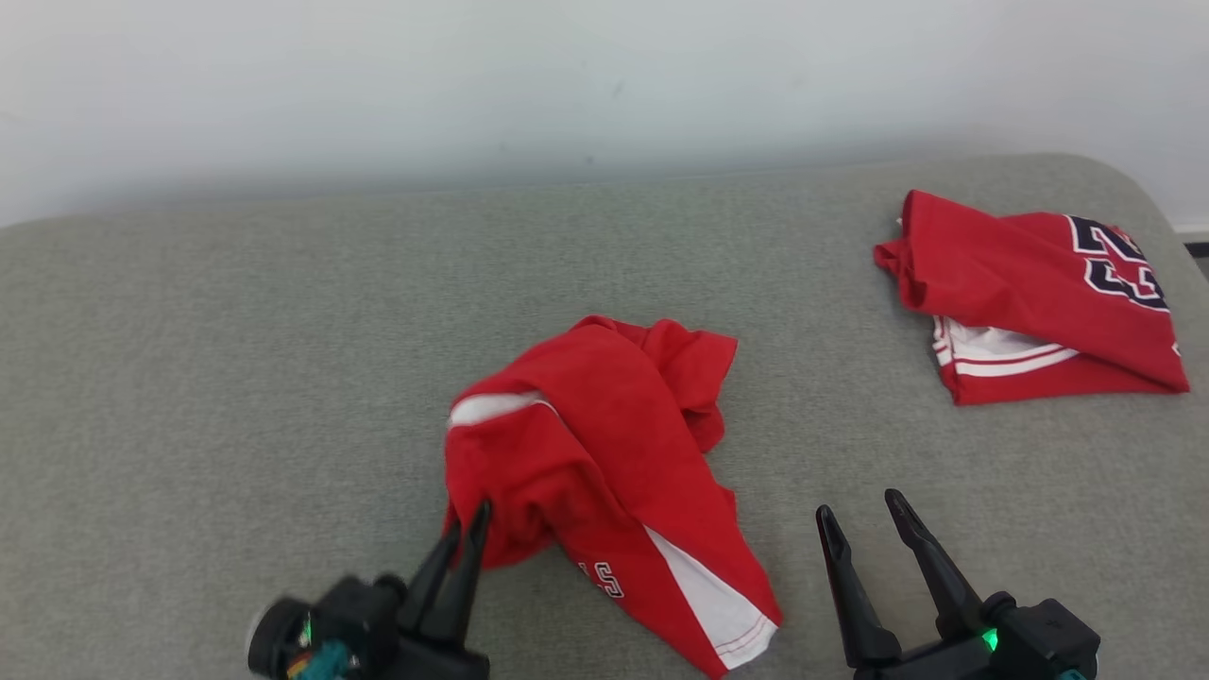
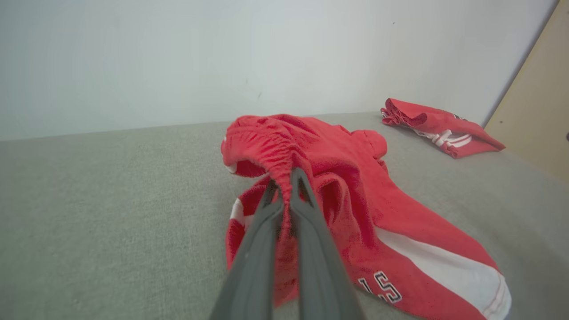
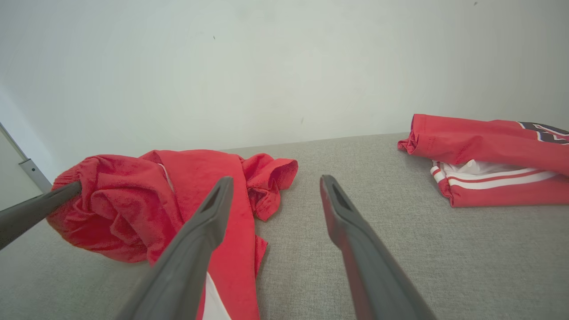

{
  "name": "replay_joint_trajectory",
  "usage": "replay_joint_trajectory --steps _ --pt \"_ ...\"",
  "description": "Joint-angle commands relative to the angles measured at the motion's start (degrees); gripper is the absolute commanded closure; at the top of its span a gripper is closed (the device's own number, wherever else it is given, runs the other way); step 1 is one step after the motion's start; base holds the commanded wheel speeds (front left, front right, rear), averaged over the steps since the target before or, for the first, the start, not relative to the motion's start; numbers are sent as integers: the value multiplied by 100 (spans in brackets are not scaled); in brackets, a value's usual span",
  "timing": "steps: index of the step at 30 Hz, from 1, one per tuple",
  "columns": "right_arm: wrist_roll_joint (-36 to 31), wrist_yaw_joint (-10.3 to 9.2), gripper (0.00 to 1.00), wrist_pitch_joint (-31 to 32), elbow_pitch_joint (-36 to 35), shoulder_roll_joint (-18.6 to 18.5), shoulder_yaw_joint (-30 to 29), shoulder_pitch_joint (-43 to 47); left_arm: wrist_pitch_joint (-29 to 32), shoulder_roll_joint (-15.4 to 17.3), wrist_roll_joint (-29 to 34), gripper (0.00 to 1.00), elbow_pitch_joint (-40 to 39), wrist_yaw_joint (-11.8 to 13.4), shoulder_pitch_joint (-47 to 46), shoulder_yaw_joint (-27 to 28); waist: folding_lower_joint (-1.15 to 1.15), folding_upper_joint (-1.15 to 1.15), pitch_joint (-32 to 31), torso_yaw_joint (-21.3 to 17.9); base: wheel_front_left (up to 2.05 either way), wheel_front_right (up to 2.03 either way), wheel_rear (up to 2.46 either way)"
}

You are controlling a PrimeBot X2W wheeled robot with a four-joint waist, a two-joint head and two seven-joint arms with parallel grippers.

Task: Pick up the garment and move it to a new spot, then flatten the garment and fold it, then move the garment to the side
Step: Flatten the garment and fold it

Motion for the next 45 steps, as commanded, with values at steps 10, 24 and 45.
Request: replay_joint_trajectory --steps 10,24,45 --pt "-47 -12 0 2 68 -70 33 125 -17 23 -159 100 159 5 1146 -400 0 0 -90 441 0 0 0" --pt "-39 -12 0 2 84 -86 43 252 -17 -265 -380 0 -675 5 1526 441 0 0 -253 522 0 0 0" --pt "-15 -12 0 2 258 -15 49 86 6 -174 -552 53 1414 5 265 4 0 0 -99 34 0 0 0"
